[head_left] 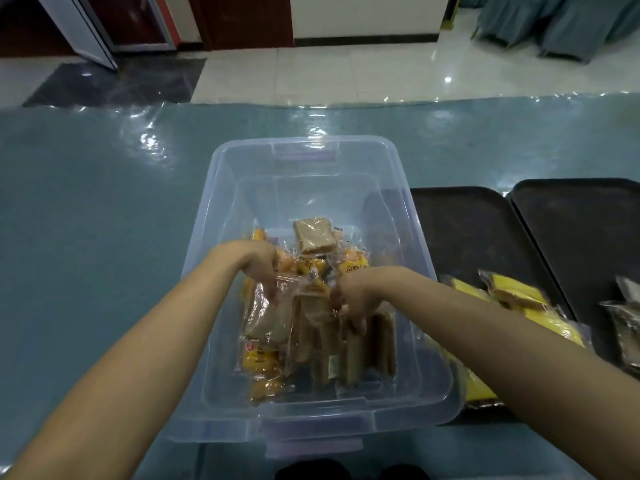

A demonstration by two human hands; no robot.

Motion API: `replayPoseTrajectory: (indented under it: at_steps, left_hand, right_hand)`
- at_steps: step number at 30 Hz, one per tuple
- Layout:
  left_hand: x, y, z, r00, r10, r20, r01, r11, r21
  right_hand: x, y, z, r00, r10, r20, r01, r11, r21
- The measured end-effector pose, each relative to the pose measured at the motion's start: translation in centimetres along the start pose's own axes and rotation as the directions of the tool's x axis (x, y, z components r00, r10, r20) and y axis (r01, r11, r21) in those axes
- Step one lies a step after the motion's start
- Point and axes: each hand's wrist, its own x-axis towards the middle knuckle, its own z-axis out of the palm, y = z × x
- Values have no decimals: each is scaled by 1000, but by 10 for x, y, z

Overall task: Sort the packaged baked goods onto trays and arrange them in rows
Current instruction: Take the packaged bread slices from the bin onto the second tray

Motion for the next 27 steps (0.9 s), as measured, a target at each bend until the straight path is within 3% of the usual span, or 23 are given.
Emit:
replayPoseTrajectory:
  at_steps: [3, 6, 8, 14, 18, 23, 27]
  left_hand:
    - [-5, -2, -8, 999, 41, -27, -45, 989, -138]
    - [-12, 2, -15, 996, 85, 6, -74, 901, -427]
    - [-14, 10, -15, 990, 133, 47, -94, 869, -486]
    - [-9, 33, -7, 973, 223, 57, -181, 893, -412]
    - [-13, 26, -12, 953, 249, 172, -142, 870, -473]
    - [-13, 28, -4, 972, 163, 169, -76, 900, -429]
    - [-11, 38, 13, 996, 40, 82, -9, 938, -345]
  right_hand:
    - [-3, -2, -4, 1000, -6, 15, 6, 1000, 13]
    - [-5, -4, -11, 999, -38, 8, 38, 999, 33]
    - [-7, -5, -14, 999, -32, -29, 34, 998, 54]
    - [-16, 8, -26, 979, 12, -205, 34, 975, 219]
    - [-20, 18, -30, 965, 44, -259, 29, 962, 271]
    - [-27, 21, -39, 911, 121, -394, 38, 928, 370]
    - [-34, 22, -46, 796, 234, -559, 90, 866, 492]
